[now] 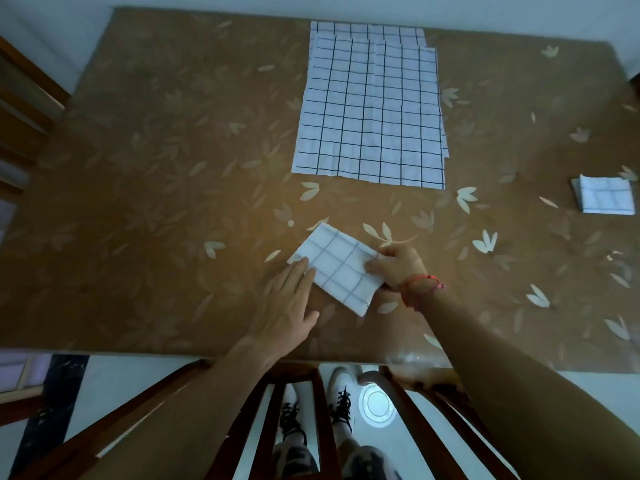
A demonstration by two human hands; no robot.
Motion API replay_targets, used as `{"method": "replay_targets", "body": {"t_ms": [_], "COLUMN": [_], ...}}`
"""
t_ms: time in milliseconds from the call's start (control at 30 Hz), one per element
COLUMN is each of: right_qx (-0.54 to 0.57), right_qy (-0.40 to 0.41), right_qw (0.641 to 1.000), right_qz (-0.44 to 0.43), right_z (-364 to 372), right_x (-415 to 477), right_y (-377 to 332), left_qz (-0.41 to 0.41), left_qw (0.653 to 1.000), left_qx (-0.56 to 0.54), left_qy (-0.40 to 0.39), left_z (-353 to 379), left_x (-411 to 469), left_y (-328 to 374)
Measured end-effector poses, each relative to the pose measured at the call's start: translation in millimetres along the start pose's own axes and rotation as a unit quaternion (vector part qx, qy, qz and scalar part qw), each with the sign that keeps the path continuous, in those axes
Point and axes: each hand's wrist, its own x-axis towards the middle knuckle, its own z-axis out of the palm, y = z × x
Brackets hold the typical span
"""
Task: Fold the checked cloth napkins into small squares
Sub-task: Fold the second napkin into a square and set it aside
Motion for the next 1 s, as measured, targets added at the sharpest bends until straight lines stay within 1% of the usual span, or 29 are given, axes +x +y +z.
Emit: {"method": "replay_targets", "body": {"t_ms": [33,100,233,367,467,533,600,733,800,833,867,900,933,967,1000], "right_qx": [0.040,0.102,0.181,0.161,0.172,0.131,0.093,-0.009,-0.029,-0.122,-0.139,-0.155,-0.083,-0.045,-0.094], "right_qy": [-0.001,-0.008,-0.023,-0.036,-0.043,-0.063,-0.102,-0.174,-0.199,-0.185,-0.184,-0.160,-0.161,-0.153,-0.146], "right_qw": [0.999,0.994,0.979,0.982,0.982,0.989,0.990,0.985,0.979,0.974,0.970,0.970,0.982,0.987,0.985], "right_qz": [0.015,0.048,0.093,0.094,0.069,0.038,0.015,0.007,-0.002,-0.044,-0.081,-0.095,-0.055,0.016,0.021], "right_z": [2,7,20,33,32,28,28,20,19,19,20,21,20,14,13], "right_x": [-5,-18,-35,-35,-61,-73,-77,-78,-77,-74,-69,-70,-72,-74,-75], "right_y": [5,11,27,56,45,38,39,40,41,38,38,43,45,43,47], "left_qz": [0.000,0.006,0.001,0.005,0.005,0.007,-0.003,-0.031,-0.045,-0.052,-0.057,-0.064,-0.069,-0.072,-0.075], "left_qw": [1.000,0.999,0.997,0.996,0.995,0.995,0.994,0.993,0.991,0.991,0.990,0.989,0.987,0.986,0.985], "left_qx": [-0.002,-0.040,-0.072,-0.071,-0.065,-0.065,-0.070,-0.091,-0.103,-0.110,-0.117,-0.124,-0.130,-0.136,-0.141], "left_qy": [0.015,0.031,0.038,0.051,0.070,0.078,0.079,0.073,0.065,0.061,0.058,0.057,0.057,0.058,0.061], "left_z": [1,7,19,23,25,25,24,22,22,22,22,21,19,18,17], "left_x": [-2,-5,-14,-24,-30,-32,-34,-37,-37,-36,-36,-35,-34,-33,-32], "left_y": [5,14,22,23,21,19,17,12,9,8,6,6,5,5,4]}}
